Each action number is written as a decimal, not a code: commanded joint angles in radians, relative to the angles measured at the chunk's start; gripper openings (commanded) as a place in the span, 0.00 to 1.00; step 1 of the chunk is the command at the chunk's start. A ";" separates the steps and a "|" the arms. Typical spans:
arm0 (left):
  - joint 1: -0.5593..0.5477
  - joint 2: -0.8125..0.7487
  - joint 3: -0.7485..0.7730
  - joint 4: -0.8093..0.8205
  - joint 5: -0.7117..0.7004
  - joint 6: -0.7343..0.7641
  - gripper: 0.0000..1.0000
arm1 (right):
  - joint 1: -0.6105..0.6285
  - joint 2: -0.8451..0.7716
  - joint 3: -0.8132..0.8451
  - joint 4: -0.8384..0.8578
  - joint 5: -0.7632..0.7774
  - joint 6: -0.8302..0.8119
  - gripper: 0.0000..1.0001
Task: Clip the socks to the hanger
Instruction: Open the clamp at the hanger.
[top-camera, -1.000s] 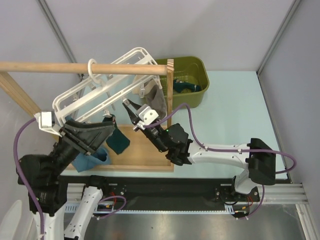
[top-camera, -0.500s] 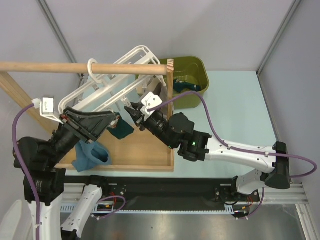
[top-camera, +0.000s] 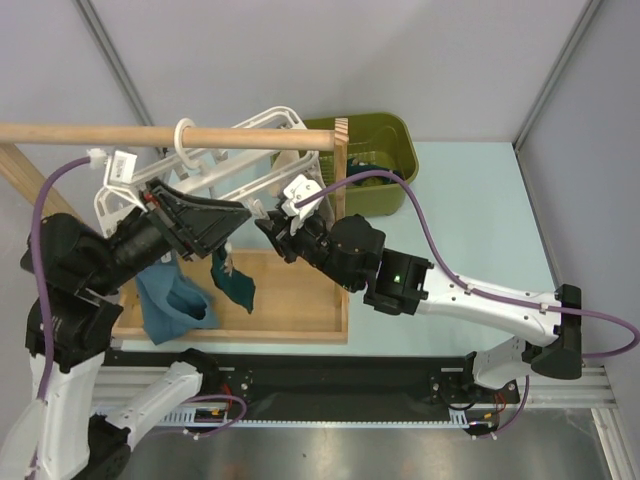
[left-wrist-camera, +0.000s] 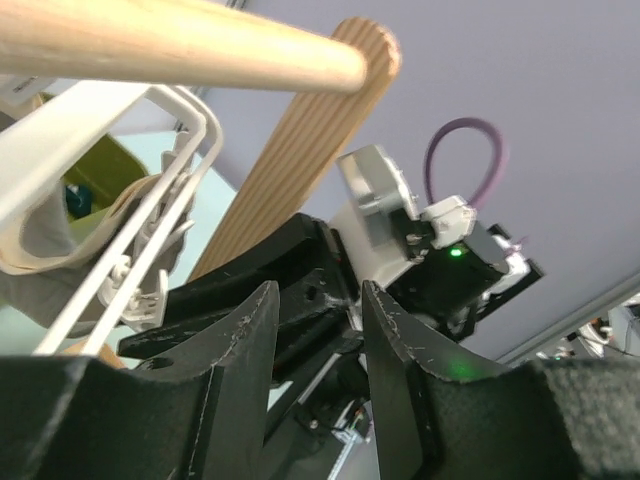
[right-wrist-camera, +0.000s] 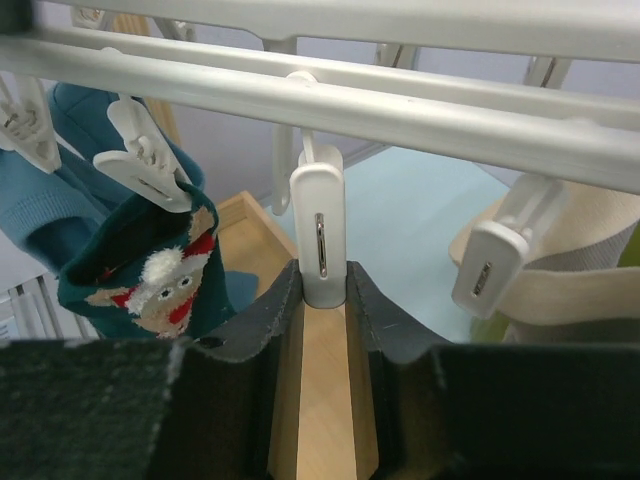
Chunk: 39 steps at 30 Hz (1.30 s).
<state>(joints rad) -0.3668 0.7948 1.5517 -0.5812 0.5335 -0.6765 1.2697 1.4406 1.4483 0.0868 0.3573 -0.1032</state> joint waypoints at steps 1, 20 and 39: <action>-0.092 0.020 0.009 -0.062 -0.131 0.092 0.44 | -0.007 -0.023 0.041 -0.054 0.003 0.040 0.00; -0.218 -0.181 -0.416 0.251 -0.420 -0.008 0.67 | -0.058 0.043 0.237 -0.376 -0.113 0.253 0.00; -0.248 -0.146 -0.446 0.288 -0.518 -0.124 0.67 | 0.000 0.024 0.262 -0.475 -0.112 0.266 0.00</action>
<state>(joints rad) -0.6090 0.6453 1.1294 -0.3264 0.0540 -0.7547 1.2495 1.4883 1.7115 -0.3317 0.2539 0.1638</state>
